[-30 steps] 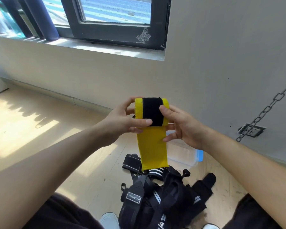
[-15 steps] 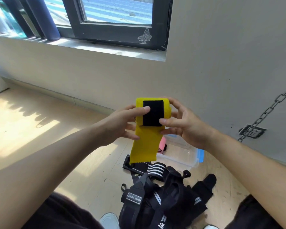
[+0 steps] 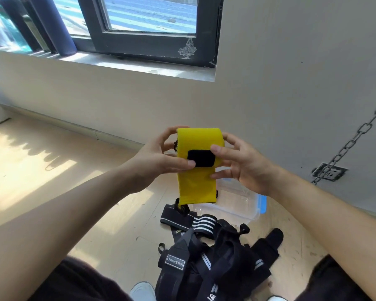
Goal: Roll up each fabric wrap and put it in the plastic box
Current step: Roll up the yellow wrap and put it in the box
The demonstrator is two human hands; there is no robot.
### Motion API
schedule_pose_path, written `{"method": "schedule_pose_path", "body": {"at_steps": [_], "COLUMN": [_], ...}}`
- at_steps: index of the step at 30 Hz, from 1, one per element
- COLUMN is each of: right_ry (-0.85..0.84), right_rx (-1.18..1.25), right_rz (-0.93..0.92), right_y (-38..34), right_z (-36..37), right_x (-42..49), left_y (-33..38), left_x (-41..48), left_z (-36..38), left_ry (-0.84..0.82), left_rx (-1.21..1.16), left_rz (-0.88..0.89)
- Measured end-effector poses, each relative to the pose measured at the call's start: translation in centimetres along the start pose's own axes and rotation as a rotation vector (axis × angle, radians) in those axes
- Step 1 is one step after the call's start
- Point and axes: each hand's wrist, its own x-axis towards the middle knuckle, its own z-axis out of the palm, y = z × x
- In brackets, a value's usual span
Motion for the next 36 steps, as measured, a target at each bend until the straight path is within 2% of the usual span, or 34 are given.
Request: {"method": "schedule_pose_path", "body": {"at_steps": [5, 9, 13, 18, 24, 30, 36], "right_ry": [0.019, 0.007, -0.017, -0.059, -0.002, 0.019, 0.107], "right_rx": [0.077, 0.062, 0.012, -0.011, -0.016, -0.051, -0.146], "right_rz": [-0.081, -0.118, -0.137, -0.041, -0.037, -0.084, -0.077], "right_y": [-0.23, 0.12, 0.29, -0.06, -0.16, 0.00, 0.20], "right_z": [-0.17, -0.21, -0.04, 0.02, 0.00, -0.39, -0.65], "right_x": [0.06, -0.05, -0.05, -0.17, -0.19, -0.30, 0.01], "left_y": [-0.13, -0.03, 0.14, 0.17, 0.24, 0.18, -0.50], "left_x": [0.28, 0.23, 0.06, -0.01, -0.12, -0.10, 0.11], "left_z": [0.16, 0.28, 0.25, 0.07, 0.17, 0.31, 0.67], "left_ry": [-0.055, -0.037, 0.008, 0.036, 0.043, -0.007, 0.013], "left_rx": [-0.045, -0.062, -0.075, -0.085, 0.017, 0.156, 0.130], "left_rz": [-0.104, -0.143, -0.102, -0.021, 0.040, -0.086, -0.132]}}
